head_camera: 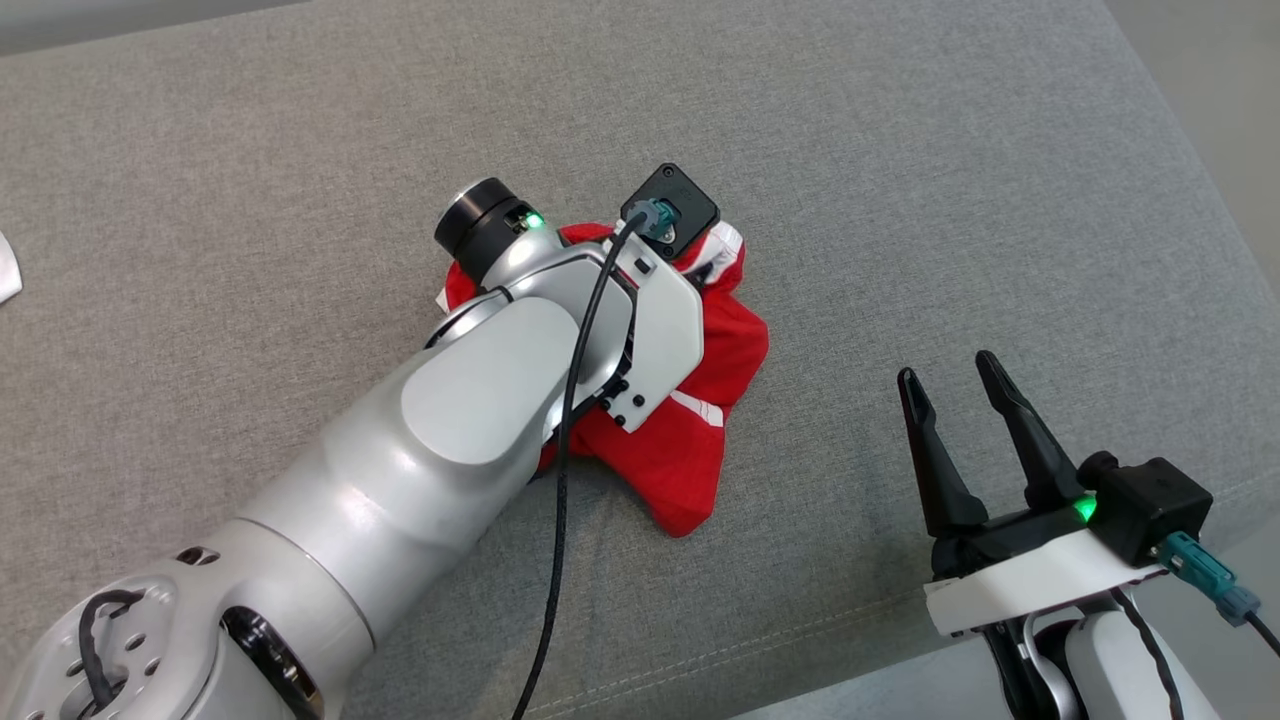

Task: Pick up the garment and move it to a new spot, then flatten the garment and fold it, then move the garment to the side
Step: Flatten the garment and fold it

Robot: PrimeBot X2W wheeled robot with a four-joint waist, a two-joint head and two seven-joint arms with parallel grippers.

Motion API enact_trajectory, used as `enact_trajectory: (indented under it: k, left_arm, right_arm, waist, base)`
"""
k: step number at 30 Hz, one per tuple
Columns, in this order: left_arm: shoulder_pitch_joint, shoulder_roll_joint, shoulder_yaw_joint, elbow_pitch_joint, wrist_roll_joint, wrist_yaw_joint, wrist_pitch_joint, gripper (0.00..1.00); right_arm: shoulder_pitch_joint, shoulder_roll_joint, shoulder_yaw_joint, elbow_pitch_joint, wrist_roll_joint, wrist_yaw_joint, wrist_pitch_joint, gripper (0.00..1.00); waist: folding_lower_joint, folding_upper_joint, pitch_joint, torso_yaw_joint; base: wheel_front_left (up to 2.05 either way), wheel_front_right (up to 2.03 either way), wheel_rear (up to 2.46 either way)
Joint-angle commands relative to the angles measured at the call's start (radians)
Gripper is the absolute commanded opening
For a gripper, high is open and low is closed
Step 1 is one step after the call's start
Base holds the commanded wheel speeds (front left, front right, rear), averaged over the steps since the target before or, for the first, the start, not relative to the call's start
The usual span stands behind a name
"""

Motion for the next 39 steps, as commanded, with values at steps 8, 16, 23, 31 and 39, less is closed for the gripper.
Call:
enact_trajectory:
  k: [8, 16, 23, 31, 39]
  left_arm:
    - [-0.052, 0.009, 0.055, -0.008, -0.087, 0.023, -0.086, 0.0]
    - [-0.031, 0.009, 0.243, -0.091, -0.304, 0.088, -0.343, 0.0]
    - [0.093, 0.046, 0.509, -0.189, -0.315, 0.213, -0.437, 0.0]
    - [0.484, 0.048, 0.89, -0.363, -0.134, 0.234, -0.438, 0.0]
    - [0.699, 0.016, 0.972, -0.383, -0.08, 0.212, -0.438, 0.64]
  right_arm:
    - [-0.022, 0.004, 0.03, -0.017, 0.023, 0.001, -0.013, 1.0]
    - [-0.016, -0.004, 0.03, -0.01, 0.026, 0.001, -0.013, 1.0]
    - [0.015, -0.035, 0.069, 0.041, 0.09, 0.001, -0.013, 1.0]
    - [-0.036, -0.091, 0.199, 0.115, 0.202, 0.001, -0.013, 1.0]
    - [-0.085, -0.118, 0.274, 0.15, 0.253, 0.001, -0.013, 1.0]
  waist:
    - [0.0, 0.0, -0.009, 0.012]
    - [0.0, 0.0, -0.037, 0.084]
    - [0.0, 0.0, -0.055, 0.203]
    - [0.0, 0.0, -0.044, 0.286]
    - [0.0, 0.0, -0.049, 0.333]
  base:
    - [0.0, 0.0, 0.0]
    - [0.0, 0.0, 0.0]
    - [0.0, 0.0, 0.0]
    - [0.0, 0.0, 0.0]
    - [0.0, 0.0, 0.0]
